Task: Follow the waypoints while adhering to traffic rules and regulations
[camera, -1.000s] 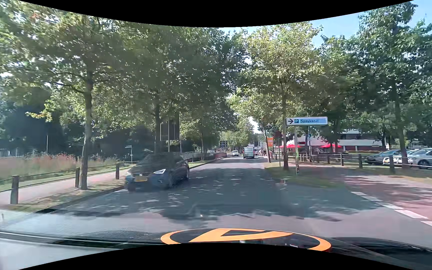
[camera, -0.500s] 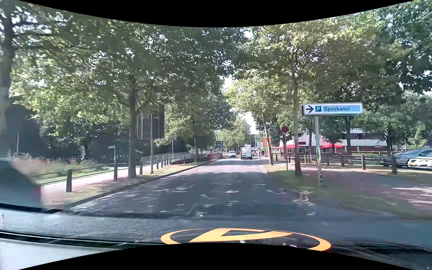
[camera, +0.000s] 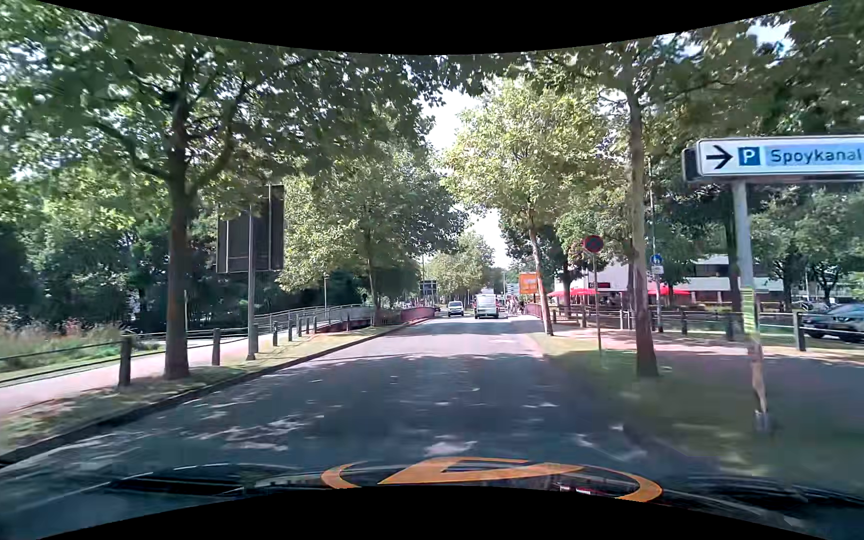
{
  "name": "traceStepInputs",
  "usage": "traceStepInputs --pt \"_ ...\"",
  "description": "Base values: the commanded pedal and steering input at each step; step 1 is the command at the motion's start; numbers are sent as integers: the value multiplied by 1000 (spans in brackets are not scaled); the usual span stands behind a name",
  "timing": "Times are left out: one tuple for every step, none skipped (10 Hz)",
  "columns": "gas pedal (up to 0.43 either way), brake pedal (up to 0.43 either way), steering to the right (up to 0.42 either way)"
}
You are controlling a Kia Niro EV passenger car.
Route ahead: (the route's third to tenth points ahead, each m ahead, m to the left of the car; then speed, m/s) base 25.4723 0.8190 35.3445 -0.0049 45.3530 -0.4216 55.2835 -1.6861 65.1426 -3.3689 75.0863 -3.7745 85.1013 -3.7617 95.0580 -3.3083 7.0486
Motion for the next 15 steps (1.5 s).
traceStepInputs --pt "28 0 24" --pt "20 0 23" --pt "0 0 24" --pt "0 0 22" --pt "0 0 21" --pt "0 0 19" --pt "0 0 17" --pt "0 0 16" --pt "0 0 16" --pt "0 0 15" --pt "0 0 15" --pt "0 0 14" --pt "0 0 13" --pt "0 0 13" --pt "0 0 13"
